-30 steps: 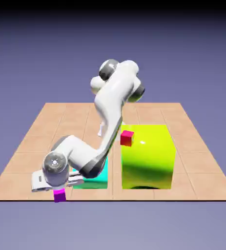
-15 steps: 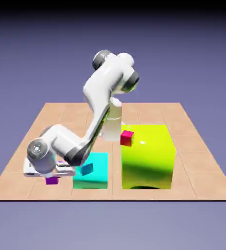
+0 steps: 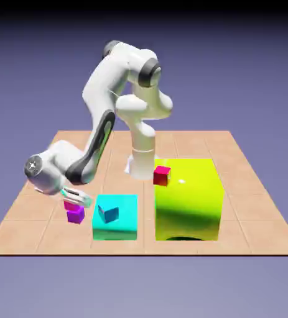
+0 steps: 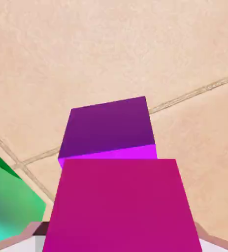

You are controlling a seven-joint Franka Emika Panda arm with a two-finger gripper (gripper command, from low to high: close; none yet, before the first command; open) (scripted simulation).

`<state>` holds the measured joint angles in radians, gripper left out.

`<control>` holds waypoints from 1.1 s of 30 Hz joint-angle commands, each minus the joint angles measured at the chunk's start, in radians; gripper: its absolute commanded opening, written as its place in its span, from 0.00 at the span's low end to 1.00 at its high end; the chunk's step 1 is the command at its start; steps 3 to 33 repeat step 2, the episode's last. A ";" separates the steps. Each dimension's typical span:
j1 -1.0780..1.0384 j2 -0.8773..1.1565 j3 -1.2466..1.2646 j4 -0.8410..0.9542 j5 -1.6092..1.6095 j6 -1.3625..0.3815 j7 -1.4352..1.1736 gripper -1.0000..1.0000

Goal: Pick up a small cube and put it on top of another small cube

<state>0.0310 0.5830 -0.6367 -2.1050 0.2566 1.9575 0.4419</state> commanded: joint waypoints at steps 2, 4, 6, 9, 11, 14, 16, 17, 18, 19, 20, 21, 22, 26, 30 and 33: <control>0.007 -0.035 -0.021 0.058 -0.028 -0.087 0.016 1.00; 0.007 -0.035 -0.021 0.058 -0.028 -0.087 0.016 1.00; 0.007 -0.035 -0.021 0.058 -0.028 -0.087 0.016 1.00; 0.007 -0.035 -0.021 0.058 -0.028 -0.087 0.016 1.00; 0.007 -0.035 -0.021 0.058 -0.028 -0.087 0.016 1.00; 0.007 -0.035 -0.021 0.058 -0.028 -0.087 0.016 1.00; 0.007 -0.035 -0.021 0.058 -0.028 -0.087 0.016 1.00; 0.007 -0.035 -0.021 0.058 -0.028 -0.087 0.016 1.00; 0.007 -0.035 -0.021 0.058 -0.028 -0.087 0.016 1.00; 0.007 -0.035 -0.021 0.058 -0.028 -0.087 0.016 1.00; 0.007 -0.035 -0.021 0.058 -0.028 -0.087 0.016 1.00; 0.007 -0.035 -0.021 0.058 -0.028 -0.087 0.016 1.00; 0.007 -0.035 -0.021 0.058 -0.028 -0.087 0.016 1.00; 0.007 -0.035 -0.021 0.058 -0.028 -0.087 0.016 1.00; 0.007 -0.035 -0.021 0.058 -0.028 -0.087 0.016 1.00; 0.007 -0.035 -0.021 0.058 -0.028 -0.087 0.016 1.00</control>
